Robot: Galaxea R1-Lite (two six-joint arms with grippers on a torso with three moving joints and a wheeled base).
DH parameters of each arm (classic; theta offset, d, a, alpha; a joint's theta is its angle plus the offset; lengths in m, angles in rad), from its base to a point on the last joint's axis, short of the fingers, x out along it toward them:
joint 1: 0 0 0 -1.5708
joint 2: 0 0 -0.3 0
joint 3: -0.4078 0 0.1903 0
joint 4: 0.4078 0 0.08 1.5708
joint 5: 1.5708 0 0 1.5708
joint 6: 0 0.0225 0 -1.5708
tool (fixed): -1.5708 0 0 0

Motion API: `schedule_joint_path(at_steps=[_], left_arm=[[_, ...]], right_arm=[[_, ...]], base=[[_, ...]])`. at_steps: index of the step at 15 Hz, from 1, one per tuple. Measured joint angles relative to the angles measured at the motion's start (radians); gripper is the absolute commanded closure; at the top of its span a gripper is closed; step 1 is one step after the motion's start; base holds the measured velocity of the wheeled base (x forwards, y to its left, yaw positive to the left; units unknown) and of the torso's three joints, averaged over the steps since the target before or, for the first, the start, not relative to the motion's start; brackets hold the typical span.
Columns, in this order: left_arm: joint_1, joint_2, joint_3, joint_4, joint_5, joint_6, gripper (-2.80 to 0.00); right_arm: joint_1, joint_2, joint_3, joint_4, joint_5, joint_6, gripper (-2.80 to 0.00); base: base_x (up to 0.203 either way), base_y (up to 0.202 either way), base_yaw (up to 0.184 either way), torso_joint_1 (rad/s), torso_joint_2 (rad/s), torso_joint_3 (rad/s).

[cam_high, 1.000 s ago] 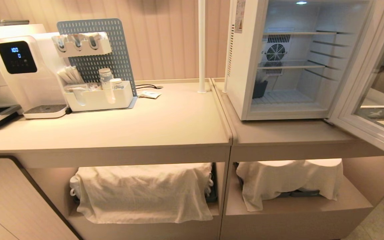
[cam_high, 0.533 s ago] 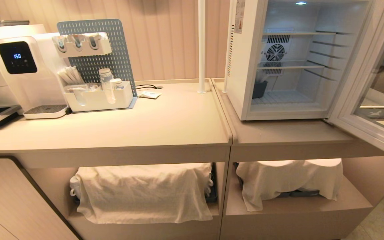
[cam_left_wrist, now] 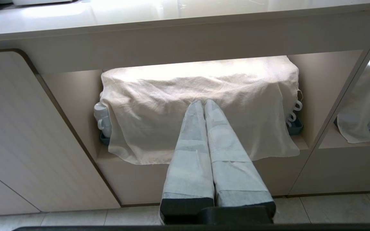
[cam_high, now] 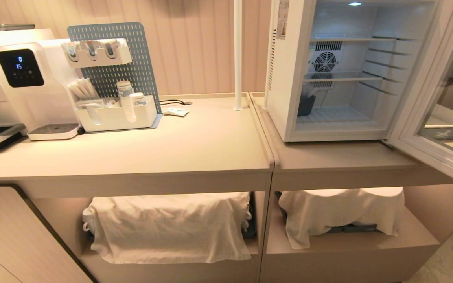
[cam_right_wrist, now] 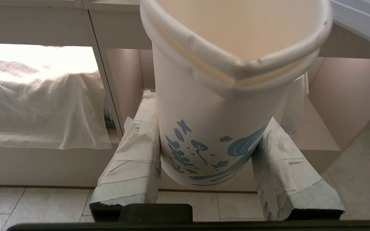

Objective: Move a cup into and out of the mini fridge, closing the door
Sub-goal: Place the paper cup on the table

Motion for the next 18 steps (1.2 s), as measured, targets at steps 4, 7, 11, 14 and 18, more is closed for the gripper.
schedule_joint_path(at_steps=[4, 7, 11, 14, 18], left_arm=[[0.000, 0.000, 0.000, 0.003, -0.011, 0.062, 0.00], [0.001, 0.000, 0.000, 0.003, -0.010, 0.023, 0.00], [0.000, 0.000, 0.000, 0.002, -0.005, 0.025, 0.00], [0.000, 0.000, 0.000, 0.001, 0.016, -0.027, 0.00], [0.000, 0.000, -0.001, 0.002, 0.015, -0.021, 0.00]], right_arm=[[0.000, -0.003, 0.005, -0.001, -0.003, 0.014, 0.00], [-0.001, -0.003, 0.006, -0.003, -0.007, 0.021, 0.00], [-0.001, -0.003, 0.007, -0.003, -0.007, 0.022, 0.00], [-0.001, -0.003, 0.007, -0.003, -0.008, 0.023, 0.00], [-0.001, -0.003, 0.006, -0.002, -0.006, 0.021, 0.00]], base=[[0.000, 0.000, 0.000, 0.000, 0.00, 0.000], [0.003, 0.112, -0.002, 0.001, 0.00, 0.002], [0.000, 0.194, 0.000, 0.004, 0.00, 0.001], [0.000, 0.192, 0.000, 0.004, 0.00, 0.002], [0.000, 0.194, 0.000, 0.000, 0.00, 0.000]])
